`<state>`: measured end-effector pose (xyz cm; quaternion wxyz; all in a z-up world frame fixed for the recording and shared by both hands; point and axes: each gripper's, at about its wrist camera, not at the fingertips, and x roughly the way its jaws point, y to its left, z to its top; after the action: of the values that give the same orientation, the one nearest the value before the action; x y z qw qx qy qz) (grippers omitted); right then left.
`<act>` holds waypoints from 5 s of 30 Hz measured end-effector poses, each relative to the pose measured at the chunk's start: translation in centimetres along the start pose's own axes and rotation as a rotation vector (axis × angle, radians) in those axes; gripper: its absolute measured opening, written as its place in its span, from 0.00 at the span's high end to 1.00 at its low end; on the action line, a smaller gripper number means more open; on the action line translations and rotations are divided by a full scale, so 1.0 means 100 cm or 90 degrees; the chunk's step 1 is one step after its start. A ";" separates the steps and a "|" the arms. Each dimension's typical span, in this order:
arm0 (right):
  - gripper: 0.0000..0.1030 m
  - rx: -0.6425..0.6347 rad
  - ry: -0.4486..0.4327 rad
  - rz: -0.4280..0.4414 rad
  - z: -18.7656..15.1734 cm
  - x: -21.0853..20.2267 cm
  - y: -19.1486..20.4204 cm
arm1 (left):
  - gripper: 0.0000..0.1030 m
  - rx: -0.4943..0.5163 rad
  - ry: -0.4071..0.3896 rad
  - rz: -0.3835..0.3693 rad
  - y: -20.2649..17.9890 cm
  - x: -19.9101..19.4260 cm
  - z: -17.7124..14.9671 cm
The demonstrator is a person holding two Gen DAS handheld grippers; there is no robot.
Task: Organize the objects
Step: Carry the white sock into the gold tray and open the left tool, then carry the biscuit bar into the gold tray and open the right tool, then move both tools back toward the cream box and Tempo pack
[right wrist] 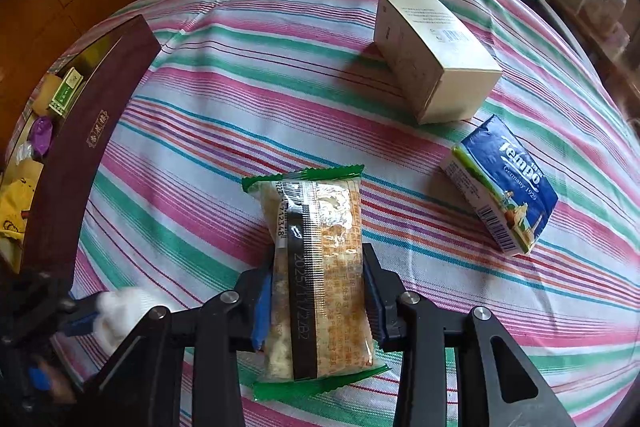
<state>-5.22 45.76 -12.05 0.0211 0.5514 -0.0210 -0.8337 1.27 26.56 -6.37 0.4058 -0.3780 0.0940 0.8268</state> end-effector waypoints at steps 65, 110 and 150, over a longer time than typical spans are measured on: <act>0.62 -0.038 -0.014 -0.050 -0.002 -0.005 0.018 | 0.64 -0.187 -0.020 0.329 0.169 -0.136 -0.052; 0.53 0.045 0.034 0.171 0.131 0.058 0.313 | 0.64 -0.331 -0.009 0.358 0.244 -0.171 -0.108; 0.25 0.159 -0.177 -0.088 0.031 -0.073 -0.002 | 0.64 -0.140 -0.009 0.315 0.146 -0.141 -0.042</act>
<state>-5.22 46.39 -4.10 -0.1078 0.4290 -0.0893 -0.8924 -1.84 6.70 -1.60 0.1485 -0.3794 0.0905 0.9087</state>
